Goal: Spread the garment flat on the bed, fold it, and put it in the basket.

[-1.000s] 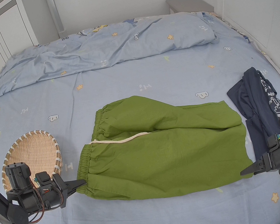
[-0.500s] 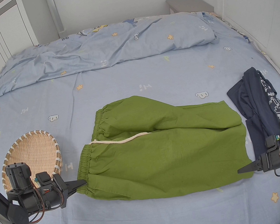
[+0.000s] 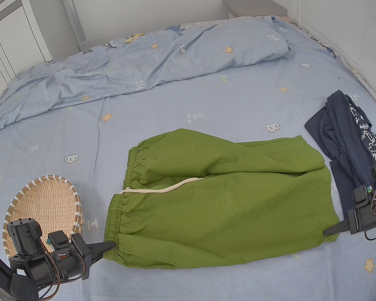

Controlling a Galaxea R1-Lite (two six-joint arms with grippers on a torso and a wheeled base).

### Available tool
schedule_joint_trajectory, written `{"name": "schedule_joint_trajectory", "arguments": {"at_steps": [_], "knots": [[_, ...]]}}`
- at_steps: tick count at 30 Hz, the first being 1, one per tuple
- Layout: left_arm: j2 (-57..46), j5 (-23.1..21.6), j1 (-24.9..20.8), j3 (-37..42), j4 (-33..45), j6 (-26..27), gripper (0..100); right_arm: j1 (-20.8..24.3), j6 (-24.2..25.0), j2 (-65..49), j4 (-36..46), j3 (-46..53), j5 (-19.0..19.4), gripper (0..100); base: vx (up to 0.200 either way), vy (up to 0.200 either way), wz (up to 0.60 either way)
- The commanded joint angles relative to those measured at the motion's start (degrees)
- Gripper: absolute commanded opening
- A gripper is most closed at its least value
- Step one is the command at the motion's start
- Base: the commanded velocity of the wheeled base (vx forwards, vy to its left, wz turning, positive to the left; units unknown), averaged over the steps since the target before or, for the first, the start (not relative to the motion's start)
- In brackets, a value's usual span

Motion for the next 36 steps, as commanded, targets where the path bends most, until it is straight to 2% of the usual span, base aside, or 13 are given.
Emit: {"name": "schedule_joint_trajectory", "arguments": {"at_steps": [1,5,9,11,14,17,18,19,21,22,24,28,36], "knots": [[-0.4,0.1,0.0,0.0,0.0,-0.1,0,-0.3,0.0,-0.3,0.0,-0.1,0.3,0,0.000,0.000,0.00],[-0.7,0.1,0.0,0.1,0.1,-1.1,0,-0.3,1.2,-3.3,0.8,-0.6,0.3,0,0.000,0.000,0.00],[-3.3,-0.3,0.5,1.4,1.0,-3.2,0,-0.1,6.9,-9.2,2.4,-1.9,0.3,0,0.000,0.000,0.00],[-4.8,-0.7,0.7,3.2,2.2,-3.4,0,-0.1,7.4,-11.6,5.9,-2.9,0.2,0,0.000,0.000,0.00],[-7.7,-1.2,1.6,6.1,3.3,-3.4,0,0.0,7.3,-14.4,15.5,-6.2,0.1,0,0.000,0.000,0.00],[-10.2,-1.8,2.9,6.7,5.4,-3.4,0,0.0,6.3,-16.0,23.4,-8.4,0.0,0,0.000,0.000,0.00],[-12.1,-1.9,3.5,7.2,8.1,-3.2,0,-0.1,4.6,-16.7,27.7,-9.2,-0.1,0,0.000,0.000,0.00],[-12.4,-1.9,3.5,7.3,8.4,-3.2,0,-0.1,4.4,-16.7,27.9,-9.2,-0.1,0,0.000,0.000,0.00],[-15.5,-1.8,4.2,8.6,14.0,-1.5,0,-0.2,1.2,-16.8,32.0,-8.9,-0.3,0,0.000,0.000,0.00],[-15.5,-1.8,4.2,8.6,14.0,-1.5,0,-0.2,1.2,-16.8,32.0,-8.9,-0.3,0,0.000,0.000,0.00],[-18.4,-1.8,4.4,11.5,18.9,3.3,0,0.1,-1.3,-16.4,33.4,-6.9,-0.4,0,0.000,0.000,0.00],[-19.2,-1.9,3.7,16.7,20.8,9.4,0,2.0,-1.6,-16.1,32.5,-2.6,-0.6,0,0.000,0.000,0.00],[-19.0,-1.2,4.5,17.3,26.1,11.9,0,4.2,-1.6,-16.2,32.2,2.8,-1.9,0,0.000,0.000,0.00]]}}
